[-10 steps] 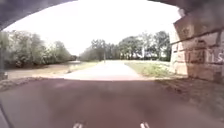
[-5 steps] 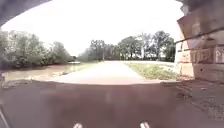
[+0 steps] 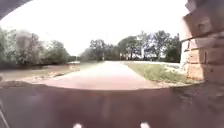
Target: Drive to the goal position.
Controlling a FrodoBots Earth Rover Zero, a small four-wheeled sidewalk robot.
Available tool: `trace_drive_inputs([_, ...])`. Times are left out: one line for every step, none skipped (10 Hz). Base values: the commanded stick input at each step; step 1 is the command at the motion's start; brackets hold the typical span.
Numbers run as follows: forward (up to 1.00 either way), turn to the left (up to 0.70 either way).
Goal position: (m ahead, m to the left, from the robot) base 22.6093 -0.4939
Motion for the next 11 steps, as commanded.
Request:
trace_drive_inputs([1.0, 0.0])
trace_drive_inputs([1.0, 0.0])
trace_drive_inputs([1.0, 0.0])
trace_drive_inputs([1.0, 0.0])
trace_drive_inputs([1.0, 0.0])
trace_drive_inputs([1.0, 0.0])
trace_drive_inputs([1.0, 0.0])
trace_drive_inputs([1.0, 0.0])
trace_drive_inputs([1.0, 0.0])
trace_drive_inputs([1.0, 0.0])
trace_drive_inputs([1.0, 0.0])
